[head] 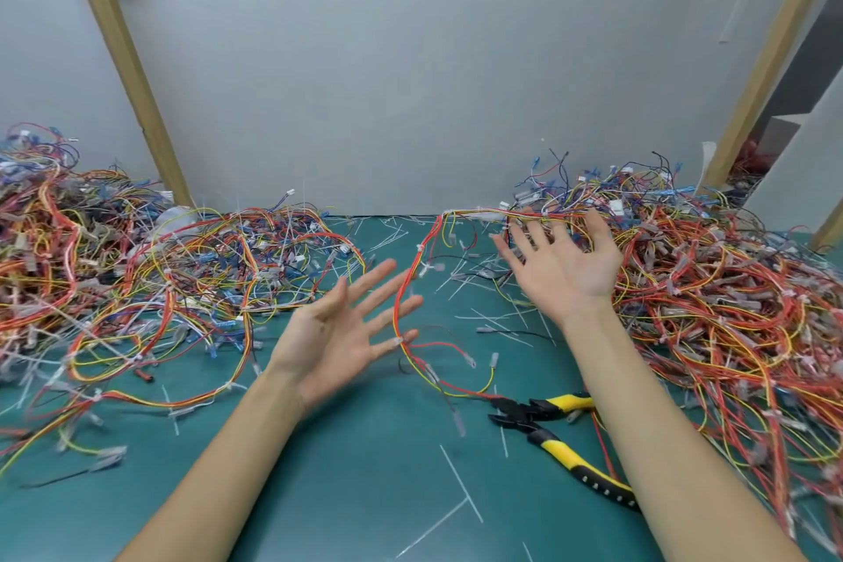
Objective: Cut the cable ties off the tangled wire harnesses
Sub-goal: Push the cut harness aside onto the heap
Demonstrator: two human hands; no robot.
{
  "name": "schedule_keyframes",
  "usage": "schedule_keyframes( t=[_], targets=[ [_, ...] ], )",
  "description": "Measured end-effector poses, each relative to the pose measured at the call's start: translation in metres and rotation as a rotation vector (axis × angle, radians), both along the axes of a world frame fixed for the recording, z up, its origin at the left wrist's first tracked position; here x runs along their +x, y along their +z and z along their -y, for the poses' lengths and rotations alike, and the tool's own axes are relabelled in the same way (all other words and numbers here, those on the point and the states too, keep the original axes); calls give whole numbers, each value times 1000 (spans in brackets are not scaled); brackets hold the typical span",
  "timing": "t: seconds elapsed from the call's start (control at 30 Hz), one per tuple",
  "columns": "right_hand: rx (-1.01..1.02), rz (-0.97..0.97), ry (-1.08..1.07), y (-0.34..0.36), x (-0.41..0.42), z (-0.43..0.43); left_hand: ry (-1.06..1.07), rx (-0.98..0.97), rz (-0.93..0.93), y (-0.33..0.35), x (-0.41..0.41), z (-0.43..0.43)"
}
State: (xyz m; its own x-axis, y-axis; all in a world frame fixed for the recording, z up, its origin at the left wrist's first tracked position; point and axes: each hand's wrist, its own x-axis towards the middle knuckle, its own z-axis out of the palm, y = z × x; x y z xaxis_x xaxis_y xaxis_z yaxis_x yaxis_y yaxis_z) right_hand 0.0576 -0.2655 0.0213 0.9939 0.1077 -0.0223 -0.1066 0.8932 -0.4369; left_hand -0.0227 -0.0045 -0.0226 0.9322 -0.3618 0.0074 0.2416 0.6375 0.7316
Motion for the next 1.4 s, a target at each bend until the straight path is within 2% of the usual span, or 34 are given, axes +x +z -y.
schedule_keyframes(
  t=[0.33,0.67,0.83,1.03,1.4],
  targets=[
    [-41,-12,-15,1,-2,-1,52,-63,5,1,-2,-3],
    [-33,30,40,-3,2,0,68,-47,18,2,-2,-6],
    [-125,99,127,-1,1,1,142,145,87,-3,0,-4],
    [-276,165,238,0,1,-5,219,365,14,-11,5,7],
    [-316,197,334,5,-6,-10,250,200,-96,-14,7,8]
  ],
)
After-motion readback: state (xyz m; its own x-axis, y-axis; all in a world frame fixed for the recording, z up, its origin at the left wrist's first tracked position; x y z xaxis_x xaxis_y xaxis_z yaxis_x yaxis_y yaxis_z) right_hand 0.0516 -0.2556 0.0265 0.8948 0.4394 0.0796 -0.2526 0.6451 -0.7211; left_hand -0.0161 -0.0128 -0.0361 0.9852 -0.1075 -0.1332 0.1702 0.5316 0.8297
